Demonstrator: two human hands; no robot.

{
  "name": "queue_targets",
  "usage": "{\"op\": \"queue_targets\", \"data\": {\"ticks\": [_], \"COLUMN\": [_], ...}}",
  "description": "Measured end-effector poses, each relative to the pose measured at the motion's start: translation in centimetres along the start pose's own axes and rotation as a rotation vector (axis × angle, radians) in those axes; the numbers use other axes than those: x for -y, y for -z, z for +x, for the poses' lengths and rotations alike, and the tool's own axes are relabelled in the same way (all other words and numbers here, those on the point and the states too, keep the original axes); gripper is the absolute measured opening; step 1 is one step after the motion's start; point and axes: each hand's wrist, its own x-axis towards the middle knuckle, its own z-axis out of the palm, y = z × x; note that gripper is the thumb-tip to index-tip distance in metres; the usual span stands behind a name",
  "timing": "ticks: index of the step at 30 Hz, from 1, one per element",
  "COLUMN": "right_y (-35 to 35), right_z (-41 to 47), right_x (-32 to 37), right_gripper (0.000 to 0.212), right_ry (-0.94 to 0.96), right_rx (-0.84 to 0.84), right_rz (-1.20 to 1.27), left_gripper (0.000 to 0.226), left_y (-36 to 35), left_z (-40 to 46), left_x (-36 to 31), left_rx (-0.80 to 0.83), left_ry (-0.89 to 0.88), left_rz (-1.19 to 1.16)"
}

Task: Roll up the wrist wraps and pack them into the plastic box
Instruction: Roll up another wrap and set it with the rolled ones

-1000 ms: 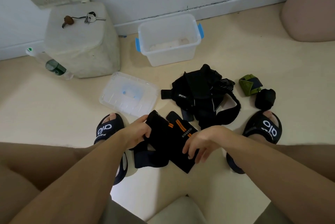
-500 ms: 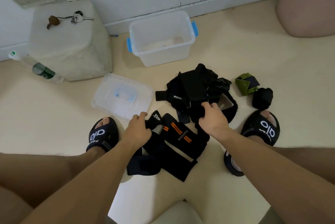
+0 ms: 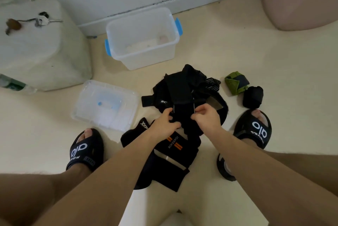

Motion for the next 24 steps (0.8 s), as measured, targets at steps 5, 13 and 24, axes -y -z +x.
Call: {"op": "queue_targets", "data": {"ticks": [5,13,24], "right_y": [-0.1,1.7,4.2], "right_z": [0.5,-0.8,7.4], "right_x": [0.6,3.5,2.7], "right_gripper": [0.025,0.010,0.055], "right_ry": [-0.117,-0.185,-0.066], "right_rx": [0.167,0.619,-0.022], "right_rz": [0.310,0.499,-0.071], "left_gripper": [0.077,0.032,0.009], "left_y": [-0.3,2.4,5.0], "left_z": [1.5,0.9,0.7], "left_x": [-1.5,-2.6,-3.9], "left_rx": [-0.012,-0.207,-0.216], "left_ry": [0.188,0.143,0.009], "left_rz": [-0.415,-0.740,-0.704]}}
